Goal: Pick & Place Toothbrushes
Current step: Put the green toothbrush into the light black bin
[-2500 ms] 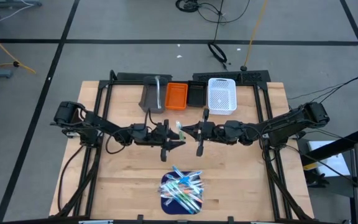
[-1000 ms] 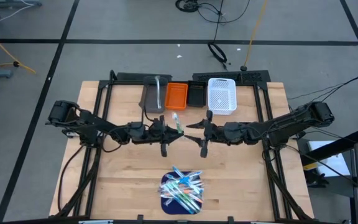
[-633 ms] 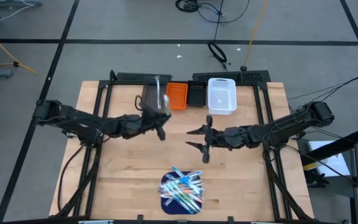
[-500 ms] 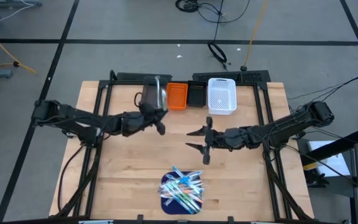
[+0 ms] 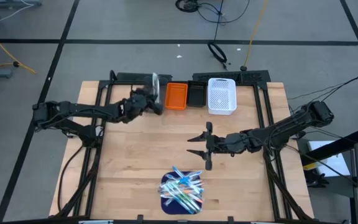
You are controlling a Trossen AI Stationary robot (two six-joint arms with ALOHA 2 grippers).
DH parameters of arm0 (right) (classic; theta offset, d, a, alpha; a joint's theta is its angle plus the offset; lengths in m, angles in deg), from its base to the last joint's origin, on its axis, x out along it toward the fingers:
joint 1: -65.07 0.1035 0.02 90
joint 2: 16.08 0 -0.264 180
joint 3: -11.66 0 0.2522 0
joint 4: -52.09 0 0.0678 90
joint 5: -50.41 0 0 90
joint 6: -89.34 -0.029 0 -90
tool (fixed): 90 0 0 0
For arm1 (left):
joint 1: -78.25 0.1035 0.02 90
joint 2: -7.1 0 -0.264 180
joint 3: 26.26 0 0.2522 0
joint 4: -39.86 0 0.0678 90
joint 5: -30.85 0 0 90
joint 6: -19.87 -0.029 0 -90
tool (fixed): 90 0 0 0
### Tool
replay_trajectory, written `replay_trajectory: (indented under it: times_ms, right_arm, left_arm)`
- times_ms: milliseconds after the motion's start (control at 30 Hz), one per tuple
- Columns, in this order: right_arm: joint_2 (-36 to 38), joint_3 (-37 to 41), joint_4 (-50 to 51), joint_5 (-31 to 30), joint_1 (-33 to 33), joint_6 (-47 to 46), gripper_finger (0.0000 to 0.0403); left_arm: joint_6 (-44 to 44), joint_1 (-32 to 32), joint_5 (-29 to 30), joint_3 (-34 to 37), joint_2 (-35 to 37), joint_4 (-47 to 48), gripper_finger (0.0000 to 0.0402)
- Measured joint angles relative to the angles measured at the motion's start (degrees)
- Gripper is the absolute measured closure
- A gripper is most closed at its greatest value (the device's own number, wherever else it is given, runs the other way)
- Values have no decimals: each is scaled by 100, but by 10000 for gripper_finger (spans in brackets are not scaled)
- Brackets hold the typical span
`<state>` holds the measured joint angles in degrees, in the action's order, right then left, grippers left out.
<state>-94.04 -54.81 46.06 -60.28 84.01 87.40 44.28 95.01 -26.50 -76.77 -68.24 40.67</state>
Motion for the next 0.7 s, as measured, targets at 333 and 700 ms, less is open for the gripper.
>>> replay_trajectory:
  times_ms: [333,700]
  right_arm:
    - [0,0,0,-2,0,0,232]
    - [0,40,-9,-2,-7,2,232]
  left_arm:
    - [340,889,-645,0,-2,251,359]
    - [438,1066,-777,0,-605,198,393]
